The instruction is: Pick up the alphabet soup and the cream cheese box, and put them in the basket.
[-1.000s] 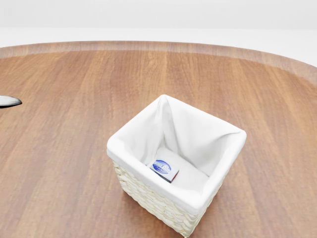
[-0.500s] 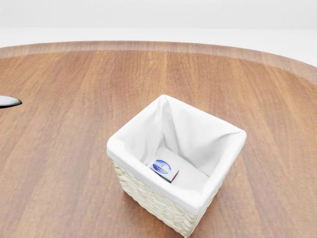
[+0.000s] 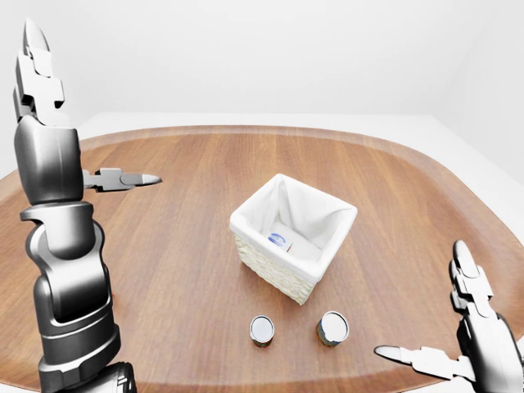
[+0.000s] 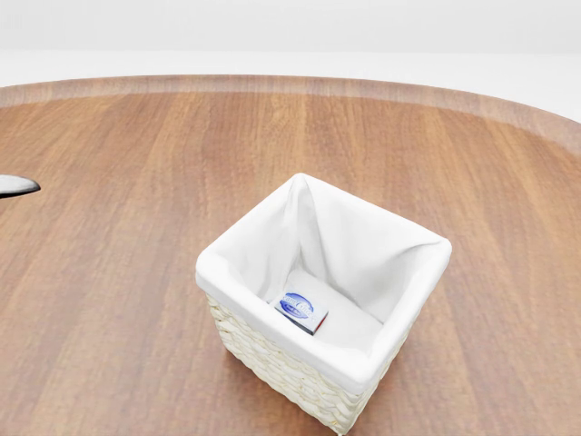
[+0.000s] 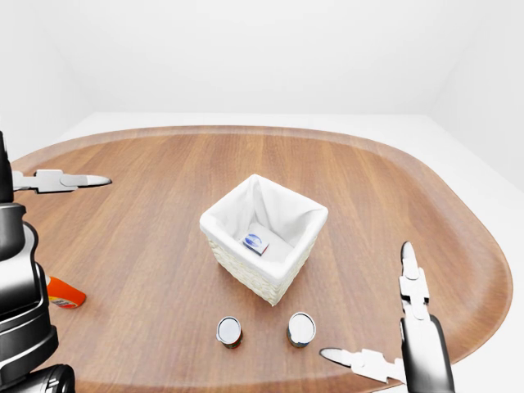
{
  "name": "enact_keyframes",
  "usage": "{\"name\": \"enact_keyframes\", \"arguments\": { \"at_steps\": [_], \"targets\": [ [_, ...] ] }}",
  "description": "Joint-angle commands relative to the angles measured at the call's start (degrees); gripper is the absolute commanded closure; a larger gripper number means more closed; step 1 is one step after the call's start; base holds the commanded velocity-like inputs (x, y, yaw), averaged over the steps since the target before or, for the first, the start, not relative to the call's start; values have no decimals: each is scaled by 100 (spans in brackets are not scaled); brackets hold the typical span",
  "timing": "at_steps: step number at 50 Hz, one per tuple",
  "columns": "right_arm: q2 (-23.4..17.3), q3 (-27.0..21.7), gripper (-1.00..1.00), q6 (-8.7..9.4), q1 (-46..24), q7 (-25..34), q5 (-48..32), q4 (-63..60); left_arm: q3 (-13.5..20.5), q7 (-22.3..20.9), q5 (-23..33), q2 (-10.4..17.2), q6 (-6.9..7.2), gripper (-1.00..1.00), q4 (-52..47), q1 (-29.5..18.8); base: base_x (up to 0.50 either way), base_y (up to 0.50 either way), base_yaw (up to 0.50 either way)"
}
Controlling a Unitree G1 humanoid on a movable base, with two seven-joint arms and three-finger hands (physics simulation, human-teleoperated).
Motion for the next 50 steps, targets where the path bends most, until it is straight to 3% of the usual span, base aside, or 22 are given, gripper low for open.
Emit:
{"name": "enact_keyframes", "arguments": {
  "at_steps": [1,13,22,34,50],
  "targets": [
    [0,150,-100,0,161,208,-131,251,5,1,-20,1,0,-100,-24,-4,0,0,0],
    [0,779,-100,0,426,-185,-102,566,16,-20,-69,12,0,-100,-49,-14,0,0,0],
    [0,1639,-100,0,738,-1288,-161,941,12,-19,-54,12,0,-100,-45,-4,0,0,0],
    [-1104,2321,-100,0,854,-2431,6,973,23,-10,-68,11,0,-100,-57,-5,0,0,0],
    [-1961,2956,-100,0,931,-3420,154,1450,21,-6,-64,25,0,-100,-39,-21,0,0,0]
  ]
}}
